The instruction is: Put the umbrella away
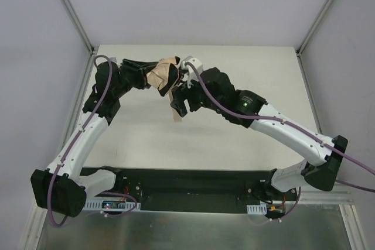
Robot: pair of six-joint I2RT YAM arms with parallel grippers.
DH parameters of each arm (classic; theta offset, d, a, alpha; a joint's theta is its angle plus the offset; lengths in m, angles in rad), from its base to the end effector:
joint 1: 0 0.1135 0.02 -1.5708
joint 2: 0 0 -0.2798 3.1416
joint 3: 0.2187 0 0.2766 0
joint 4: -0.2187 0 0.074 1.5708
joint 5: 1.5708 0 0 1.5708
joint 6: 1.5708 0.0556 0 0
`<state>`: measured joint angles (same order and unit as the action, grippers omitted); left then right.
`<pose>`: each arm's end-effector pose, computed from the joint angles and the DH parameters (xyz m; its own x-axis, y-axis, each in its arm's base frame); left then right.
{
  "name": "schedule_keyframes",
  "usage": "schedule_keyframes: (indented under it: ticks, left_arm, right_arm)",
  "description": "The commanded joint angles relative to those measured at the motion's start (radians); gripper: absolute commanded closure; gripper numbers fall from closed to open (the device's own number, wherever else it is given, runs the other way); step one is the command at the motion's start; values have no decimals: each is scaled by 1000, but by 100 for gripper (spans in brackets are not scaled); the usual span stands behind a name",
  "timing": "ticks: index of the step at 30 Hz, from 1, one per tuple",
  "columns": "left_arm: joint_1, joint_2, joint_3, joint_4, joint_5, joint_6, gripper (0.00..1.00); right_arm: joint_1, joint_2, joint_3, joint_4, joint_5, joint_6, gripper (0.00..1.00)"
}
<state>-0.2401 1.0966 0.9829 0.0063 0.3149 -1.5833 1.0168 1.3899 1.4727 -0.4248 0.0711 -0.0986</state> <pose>0.2809 -0.0865 0.3778 -0.5239 -0.8506 0.0456 -0.1107 0.0149 -0.9937 0.1905 0.3005 0.4275 -0.0955 -0.3411 -0.9352 -0.8265 0.5508 -0.1164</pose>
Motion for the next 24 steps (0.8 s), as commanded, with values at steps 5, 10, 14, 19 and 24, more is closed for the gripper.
schedule_keyframes:
  ticks: [5,10,14,19,24]
  left_arm:
    - [10,-9,97,124,-40,-135,100]
    - [10,9,118,156,-72,-104,100]
    - [15,37,114,263,-76,-18,100]
    - [18,23,43,365,-68,11,100]
    - [19,-17,7,325,-59,97,100]
  right_arm:
    - [31,112,103,153,79,-84,38]
    - [66,133,136,133,18,-1,83]
    - [91,130,140,132,-137,97,99]
    - [88,136,132,124,-215,151,99]
    - [46,144,104,63,-257,177,98]
